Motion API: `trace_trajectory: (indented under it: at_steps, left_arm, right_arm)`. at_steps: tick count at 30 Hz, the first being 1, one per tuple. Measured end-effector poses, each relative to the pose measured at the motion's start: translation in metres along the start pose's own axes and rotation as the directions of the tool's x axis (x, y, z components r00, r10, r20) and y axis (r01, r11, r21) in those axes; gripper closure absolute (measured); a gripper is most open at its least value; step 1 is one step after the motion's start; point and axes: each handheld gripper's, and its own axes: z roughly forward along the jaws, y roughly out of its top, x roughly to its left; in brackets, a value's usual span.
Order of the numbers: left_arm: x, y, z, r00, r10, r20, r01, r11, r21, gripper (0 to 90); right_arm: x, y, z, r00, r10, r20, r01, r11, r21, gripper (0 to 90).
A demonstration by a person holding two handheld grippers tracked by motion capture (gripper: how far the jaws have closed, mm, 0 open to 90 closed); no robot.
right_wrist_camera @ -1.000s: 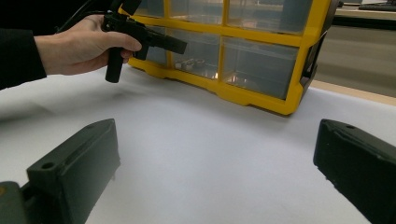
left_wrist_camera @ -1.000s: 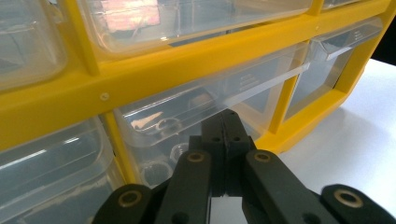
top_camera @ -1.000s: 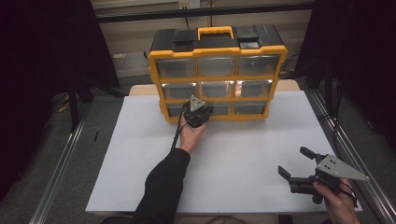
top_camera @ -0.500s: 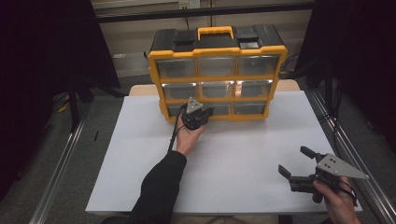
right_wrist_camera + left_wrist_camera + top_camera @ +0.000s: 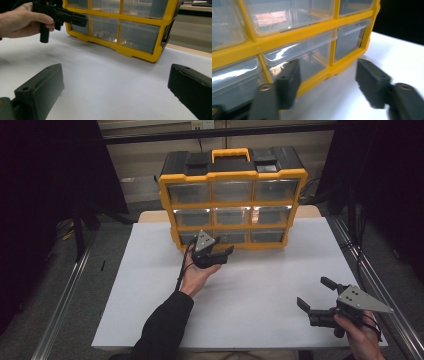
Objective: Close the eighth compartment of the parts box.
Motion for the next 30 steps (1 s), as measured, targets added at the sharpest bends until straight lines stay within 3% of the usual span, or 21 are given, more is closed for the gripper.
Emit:
trace_trajectory:
  at_steps: [1,2,5,9,10,12,14,16,17,19,22,25,26,27,30]
  left_arm:
    - [0.001,0.001,-0.003,0.9998,-0.005,0.018,0.005,1.0000,-0.008,28.1]
    - [0.000,0.002,-0.007,0.9999,-0.006,-0.012,0.006,1.0000,-0.002,24.7]
    - [0.002,0.004,-0.016,0.9998,-0.020,0.005,0.020,0.9998,0.002,12.0]
    - [0.000,0.002,-0.030,0.9991,-0.041,-0.011,0.041,0.9992,0.005,5.6]
    - [0.000,0.000,-0.033,0.9995,-0.030,-0.008,0.030,0.9995,0.009,5.3]
    - [-0.002,-0.003,-0.040,0.9987,-0.051,0.002,0.052,0.9986,-0.009,3.8]
    - [-0.002,-0.004,-0.048,0.9998,-0.018,0.013,0.018,0.9997,-0.016,2.8]
    - [-0.002,-0.005,-0.056,0.9992,-0.025,0.031,0.025,0.9996,-0.016,2.5]
    - [-0.002,-0.005,-0.062,0.9999,-0.012,0.005,0.012,0.9999,-0.012,2.5]
    - [0.000,-0.007,-0.072,0.9990,-0.007,0.045,0.009,0.9995,-0.031,2.7]
    - [0.000,-0.010,-0.088,0.9998,-0.014,0.010,0.015,0.9990,-0.042,2.7]
    - [-0.001,-0.014,-0.105,0.9997,-0.018,0.015,0.019,0.9987,-0.047,2.8]
    - [0.001,-0.014,-0.111,0.9996,0.012,0.024,-0.011,0.9993,-0.037,2.9]
    - [0.001,-0.016,-0.116,0.9995,0.008,0.031,-0.007,0.9992,-0.040,3.0]
    - [0.000,-0.024,-0.132,1.0000,-0.005,0.007,0.005,0.9997,-0.024,3.4]
  right_arm:
    - [0.000,0.000,0.000,1.0000,-0.001,0.004,0.001,1.000,0.000,0.1]
    - [-0.001,0.000,0.000,1.0000,0.000,0.005,0.000,1.000,-0.002,0.1]
    - [-0.001,0.000,-0.001,1.0000,0.004,0.009,-0.004,1.000,-0.001,0.1]
    - [-0.001,-0.001,-0.001,0.9999,0.008,0.010,-0.008,1.000,0.001,0.1]
    - [-0.001,0.000,-0.002,0.9999,0.006,0.010,-0.006,1.000,0.002,0.1]
    - [-0.001,0.000,-0.001,0.9999,0.006,0.009,-0.006,1.000,0.001,0.1]
    - [-0.001,0.000,-0.002,1.0000,0.001,0.007,-0.001,1.000,0.001,0.1]
    - [0.000,0.000,-0.002,1.0000,0.002,0.007,-0.002,1.000,0.001,0.1]
    - [-0.001,0.000,-0.002,1.0000,0.002,0.007,-0.002,1.000,0.001,0.1]
    - [-0.001,0.000,-0.002,1.0000,0.002,0.008,-0.002,1.000,0.000,0.1]
    - [-0.001,0.000,-0.001,1.0000,0.002,0.008,-0.002,1.000,0.000,0.1]
    - [-0.001,0.000,-0.002,1.0000,0.001,0.009,-0.001,1.000,0.000,0.1]
    - [-0.001,0.000,-0.002,0.9999,0.000,0.010,0.000,1.000,0.001,0.1]
    - [-0.001,0.000,-0.002,0.9999,0.002,0.011,-0.002,1.000,0.001,0.1]
    - [-0.001,0.000,-0.002,0.9999,0.006,0.013,-0.006,1.000,0.003,0.1]
